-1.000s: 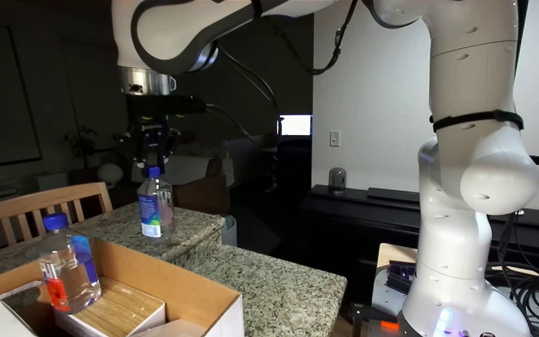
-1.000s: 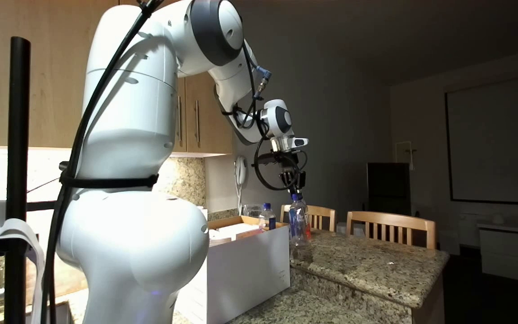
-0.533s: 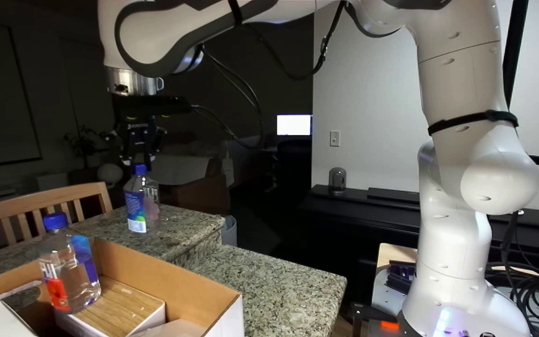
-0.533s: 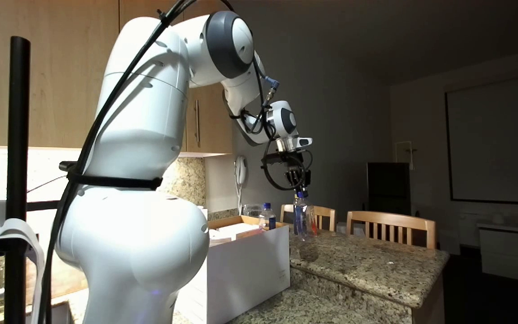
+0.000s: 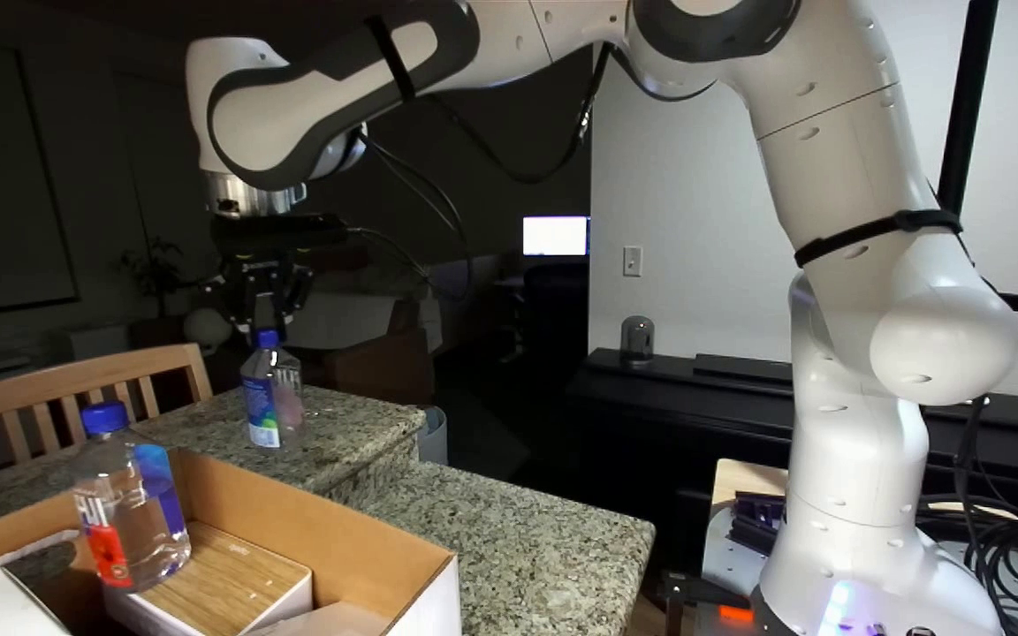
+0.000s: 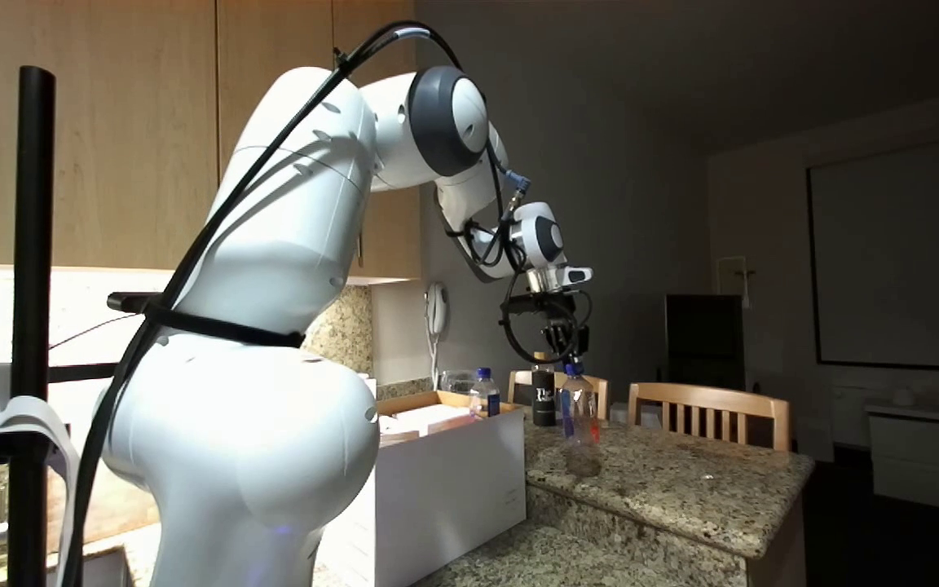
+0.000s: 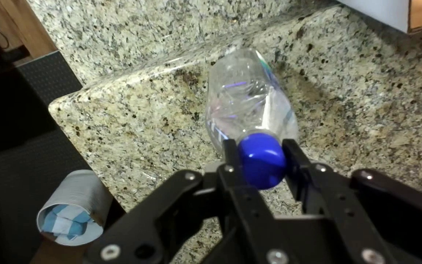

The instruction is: Remove the water bottles from the white storage box.

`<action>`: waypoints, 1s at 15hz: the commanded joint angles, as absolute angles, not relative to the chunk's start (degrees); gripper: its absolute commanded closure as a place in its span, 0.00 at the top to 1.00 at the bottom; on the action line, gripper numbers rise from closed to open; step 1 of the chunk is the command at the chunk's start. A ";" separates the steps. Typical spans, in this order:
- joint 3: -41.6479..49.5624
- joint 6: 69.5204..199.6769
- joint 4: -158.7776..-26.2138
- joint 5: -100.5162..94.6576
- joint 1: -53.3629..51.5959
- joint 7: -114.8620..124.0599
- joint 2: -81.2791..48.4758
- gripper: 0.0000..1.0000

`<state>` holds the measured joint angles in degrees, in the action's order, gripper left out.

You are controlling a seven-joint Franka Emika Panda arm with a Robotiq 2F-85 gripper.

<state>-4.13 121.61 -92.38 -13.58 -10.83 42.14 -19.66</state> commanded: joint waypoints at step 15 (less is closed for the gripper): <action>0.21 123.63 -84.75 -8.64 -13.13 44.53 -30.07 0.89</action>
<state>-0.80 122.92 -85.62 -9.44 -12.20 42.67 -29.57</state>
